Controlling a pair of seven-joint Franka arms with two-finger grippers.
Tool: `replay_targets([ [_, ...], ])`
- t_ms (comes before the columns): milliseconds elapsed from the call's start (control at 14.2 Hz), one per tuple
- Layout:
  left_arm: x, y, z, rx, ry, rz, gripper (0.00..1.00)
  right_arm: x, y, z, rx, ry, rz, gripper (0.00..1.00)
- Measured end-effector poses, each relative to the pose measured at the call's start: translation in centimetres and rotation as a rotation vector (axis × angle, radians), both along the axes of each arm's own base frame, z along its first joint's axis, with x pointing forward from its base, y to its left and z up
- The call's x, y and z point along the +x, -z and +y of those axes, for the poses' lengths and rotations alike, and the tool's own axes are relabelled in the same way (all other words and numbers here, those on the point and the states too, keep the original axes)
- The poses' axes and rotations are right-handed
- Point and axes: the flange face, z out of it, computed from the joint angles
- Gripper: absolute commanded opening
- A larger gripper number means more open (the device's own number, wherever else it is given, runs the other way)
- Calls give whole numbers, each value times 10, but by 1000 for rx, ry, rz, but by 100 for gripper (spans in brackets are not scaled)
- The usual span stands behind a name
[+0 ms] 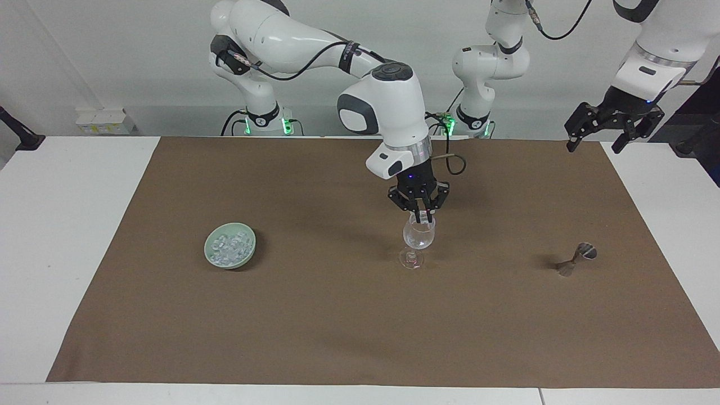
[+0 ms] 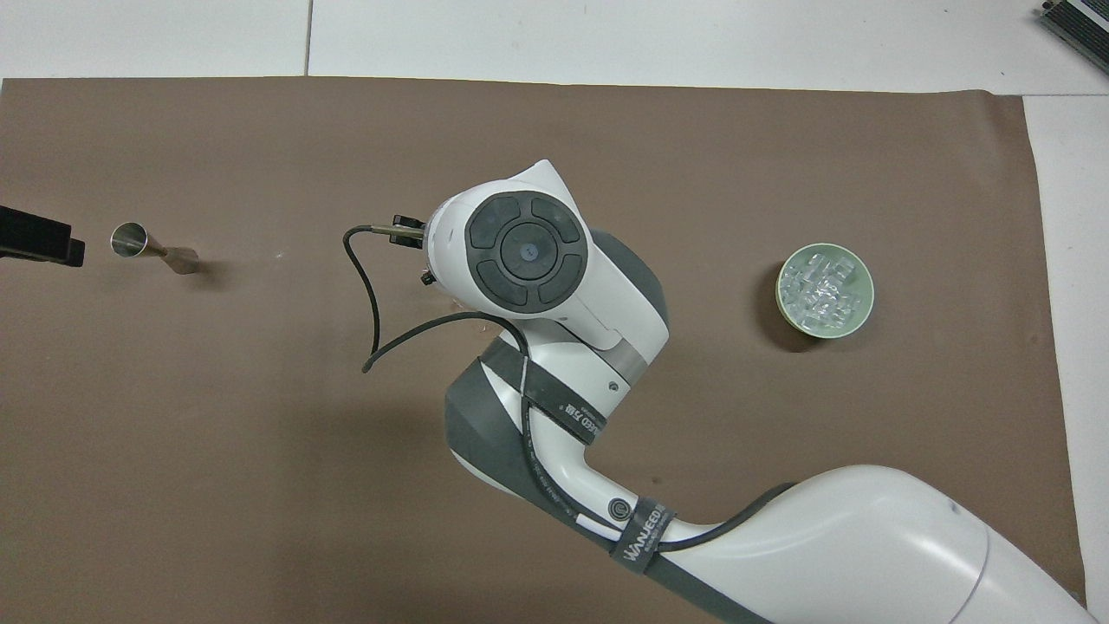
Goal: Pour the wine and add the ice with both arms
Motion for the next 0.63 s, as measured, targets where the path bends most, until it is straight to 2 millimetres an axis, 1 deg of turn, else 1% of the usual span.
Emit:
replay_targets([
  [211,0,1,0,0,0,1,100,1,2,0,-1,0,3,43],
  [634,1,2,0,0,0,3,100,1,2,0,2,1,2,44],
])
